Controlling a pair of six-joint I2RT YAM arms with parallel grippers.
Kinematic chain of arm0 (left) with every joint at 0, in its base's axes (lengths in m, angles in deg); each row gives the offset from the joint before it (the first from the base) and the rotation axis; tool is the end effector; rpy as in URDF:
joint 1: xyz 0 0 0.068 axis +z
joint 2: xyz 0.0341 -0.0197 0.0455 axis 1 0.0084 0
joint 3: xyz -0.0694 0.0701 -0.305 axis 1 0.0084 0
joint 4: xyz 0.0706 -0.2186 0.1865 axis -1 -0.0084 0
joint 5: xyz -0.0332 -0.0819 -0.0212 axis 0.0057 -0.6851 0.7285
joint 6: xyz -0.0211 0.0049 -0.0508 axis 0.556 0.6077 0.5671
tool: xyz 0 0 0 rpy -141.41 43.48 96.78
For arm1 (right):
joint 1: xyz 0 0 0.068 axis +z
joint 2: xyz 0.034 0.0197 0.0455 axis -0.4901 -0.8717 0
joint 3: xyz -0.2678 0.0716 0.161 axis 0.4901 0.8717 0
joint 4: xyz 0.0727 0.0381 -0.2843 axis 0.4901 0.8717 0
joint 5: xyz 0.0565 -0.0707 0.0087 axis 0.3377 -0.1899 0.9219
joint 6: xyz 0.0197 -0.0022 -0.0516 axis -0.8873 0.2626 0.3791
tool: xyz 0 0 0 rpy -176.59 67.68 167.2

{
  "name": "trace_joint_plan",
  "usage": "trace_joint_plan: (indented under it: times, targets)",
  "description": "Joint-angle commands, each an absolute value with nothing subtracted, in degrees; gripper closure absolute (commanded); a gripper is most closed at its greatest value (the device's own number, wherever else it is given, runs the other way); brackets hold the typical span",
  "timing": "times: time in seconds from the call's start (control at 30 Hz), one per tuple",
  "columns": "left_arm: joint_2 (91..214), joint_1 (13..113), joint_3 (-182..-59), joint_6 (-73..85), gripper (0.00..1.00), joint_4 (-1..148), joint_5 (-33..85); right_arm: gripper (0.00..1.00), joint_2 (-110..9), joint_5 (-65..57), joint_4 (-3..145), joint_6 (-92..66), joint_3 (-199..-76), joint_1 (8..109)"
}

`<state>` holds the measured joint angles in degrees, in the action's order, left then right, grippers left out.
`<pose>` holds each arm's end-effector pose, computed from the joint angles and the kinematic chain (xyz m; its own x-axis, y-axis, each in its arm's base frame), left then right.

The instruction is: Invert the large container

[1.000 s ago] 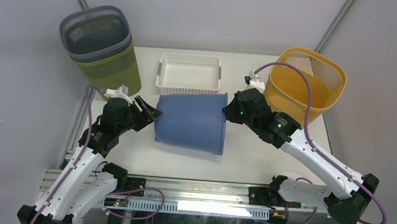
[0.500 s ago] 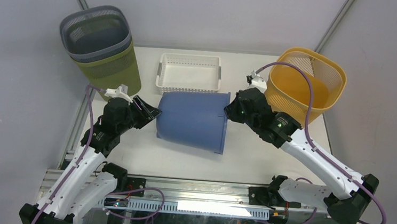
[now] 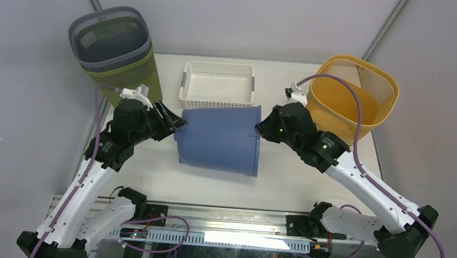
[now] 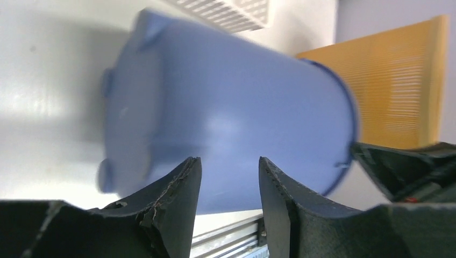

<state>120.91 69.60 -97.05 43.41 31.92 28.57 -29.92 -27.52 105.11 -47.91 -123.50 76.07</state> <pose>0.1506 -0.0584 0.3485 -0.6677 -0.5562 -0.4949 -0.1368 0.7451 -0.6528 0.1717 0.1674 0.3872 -0.6532 0.2383 -0.7187 -0.1540 0.8875 0.4342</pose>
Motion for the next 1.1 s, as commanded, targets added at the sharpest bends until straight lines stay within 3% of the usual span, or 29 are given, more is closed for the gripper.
trace_joint_plan:
  times: [0.0, 0.1, 0.3, 0.5, 0.73, 1.07]
  targets:
    - [121.51, 69.03, -104.02, 42.41, 0.55, 37.15, 21.6, 1.0, -32.53, -20.26, 109.96, -47.01, -122.91, 76.8]
    - [122.15, 68.99, -105.66, 42.46, 0.53, 37.08, 20.96, 1.0, -32.62, -20.07, 109.28, -47.27, -122.28, 76.68]
    - [124.63, 68.99, -109.44, 40.3, 0.34, 22.98, 32.36, 1.0, -32.13, -20.29, 109.07, -47.62, -120.61, 75.97]
    - [122.21, 69.25, -106.37, 41.39, 0.19, 17.76, 33.61, 1.0, -30.94, -18.85, 108.4, -47.97, -119.02, 74.04]
    - [121.27, 71.14, -103.07, 39.75, 0.12, 16.56, 31.53, 1.0, -27.91, -10.6, 104.31, -49.58, -113.37, 68.22]
    - [120.06, 72.0, -103.45, 39.62, 0.12, 22.9, 23.76, 1.0, -16.85, 1.0, 97.87, -59.1, -98.36, 56.26]
